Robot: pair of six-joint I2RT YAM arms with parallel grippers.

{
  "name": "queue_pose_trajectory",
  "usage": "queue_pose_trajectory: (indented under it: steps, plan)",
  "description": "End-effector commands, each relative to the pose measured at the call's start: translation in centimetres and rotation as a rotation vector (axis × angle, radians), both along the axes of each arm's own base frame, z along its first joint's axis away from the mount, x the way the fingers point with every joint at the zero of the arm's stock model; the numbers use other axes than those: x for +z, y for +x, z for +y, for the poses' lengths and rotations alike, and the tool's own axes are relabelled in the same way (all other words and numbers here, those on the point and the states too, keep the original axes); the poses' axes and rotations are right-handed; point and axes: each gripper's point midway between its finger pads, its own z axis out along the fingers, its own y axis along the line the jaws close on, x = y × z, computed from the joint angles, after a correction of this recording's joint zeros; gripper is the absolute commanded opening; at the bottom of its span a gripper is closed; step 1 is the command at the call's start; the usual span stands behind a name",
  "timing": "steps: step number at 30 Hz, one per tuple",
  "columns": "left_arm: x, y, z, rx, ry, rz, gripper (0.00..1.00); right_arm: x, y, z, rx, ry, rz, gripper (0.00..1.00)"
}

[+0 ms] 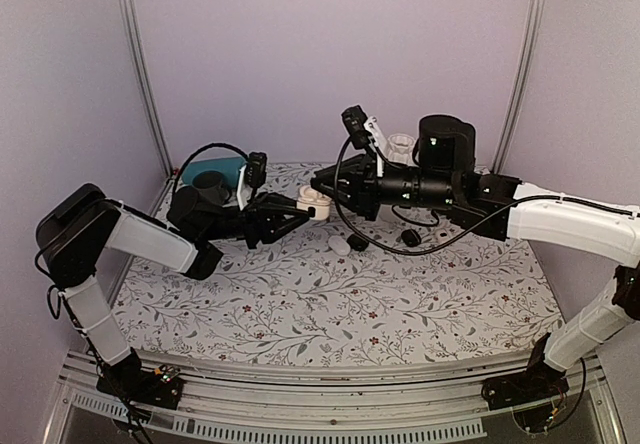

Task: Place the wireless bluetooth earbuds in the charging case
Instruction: Insert the right earbud into the right side groove of the charging case.

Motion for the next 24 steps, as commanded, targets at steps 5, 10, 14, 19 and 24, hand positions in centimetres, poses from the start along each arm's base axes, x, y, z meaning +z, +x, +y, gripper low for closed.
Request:
queue_pose_trajectory:
  steps: [5, 10, 14, 19, 24]
  plan:
    - [3.3, -1.2, 1.5, 0.005, -0.119, -0.142, 0.00, 0.1, 0.9, 0.1, -0.067, -0.023, -0.038, 0.16]
    - [3.7, -1.4, 1.6, 0.008, -0.129, -0.154, 0.00, -0.3, 0.9, 0.4, -0.075, -0.041, -0.046, 0.16]
    - [4.2, -1.4, 1.9, 0.023, -0.145, -0.172, 0.00, -0.6, 0.8, 0.5, -0.076, -0.053, -0.050, 0.16]
    - [4.7, -1.5, 2.2, 0.058, -0.157, -0.200, 0.00, -0.6, 1.0, 0.4, -0.100, -0.060, -0.054, 0.16]
    - [4.8, -1.7, 2.1, 0.064, -0.155, -0.222, 0.00, -0.5, 1.6, 0.2, -0.141, -0.067, -0.057, 0.16]
